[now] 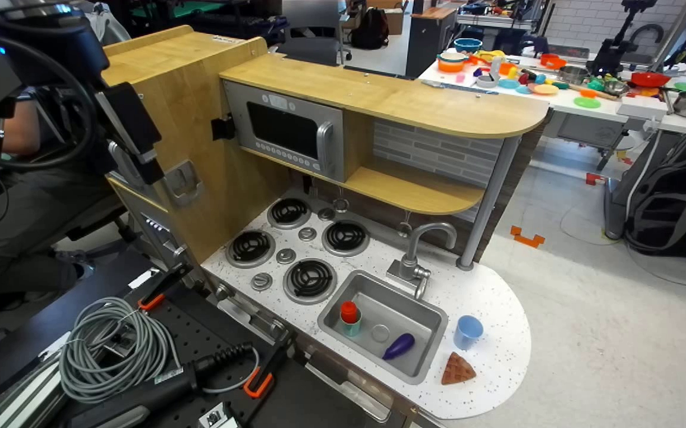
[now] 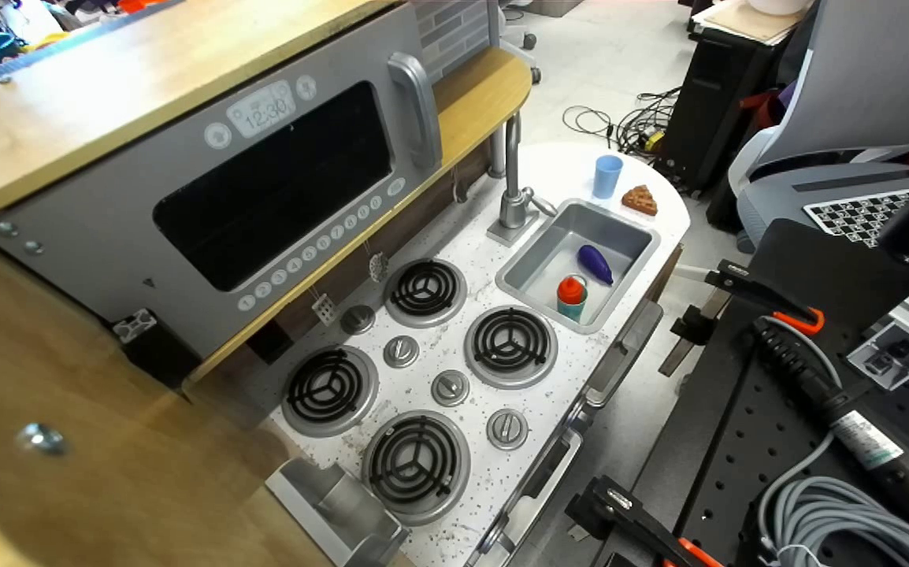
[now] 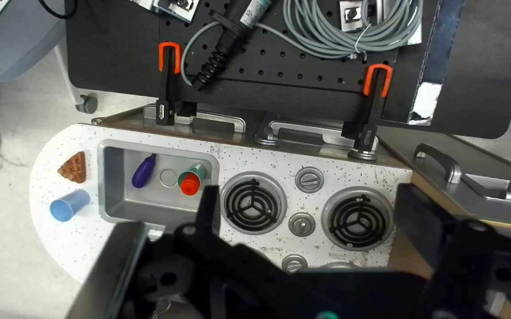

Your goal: Pick up the sauce bottle from the sink and put it on the stove

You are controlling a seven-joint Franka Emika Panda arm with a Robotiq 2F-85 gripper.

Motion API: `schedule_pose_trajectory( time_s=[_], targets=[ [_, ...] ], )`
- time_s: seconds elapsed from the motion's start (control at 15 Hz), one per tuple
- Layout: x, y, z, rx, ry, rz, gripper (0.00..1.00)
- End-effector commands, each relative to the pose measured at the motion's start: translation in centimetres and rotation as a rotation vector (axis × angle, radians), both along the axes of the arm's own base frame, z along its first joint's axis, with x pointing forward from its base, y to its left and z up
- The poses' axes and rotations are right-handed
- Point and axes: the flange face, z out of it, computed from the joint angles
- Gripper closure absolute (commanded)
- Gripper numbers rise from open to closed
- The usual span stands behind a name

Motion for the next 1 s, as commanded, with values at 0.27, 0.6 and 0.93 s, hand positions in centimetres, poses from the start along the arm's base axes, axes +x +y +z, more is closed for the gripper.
schedule_pose_trajectory(
  time_s=[0.27,0.6,0.93],
  targets=[
    [-0.1,-0.1,0.1,-0.018,0.008,-0.009,0.0],
    [-0.2,-0.2,0.1,-0.026,0.024,-0.015,0.0],
    [1.9,-5.7,-4.1,-0.033,0.008,-0.045,0.0]
  ],
)
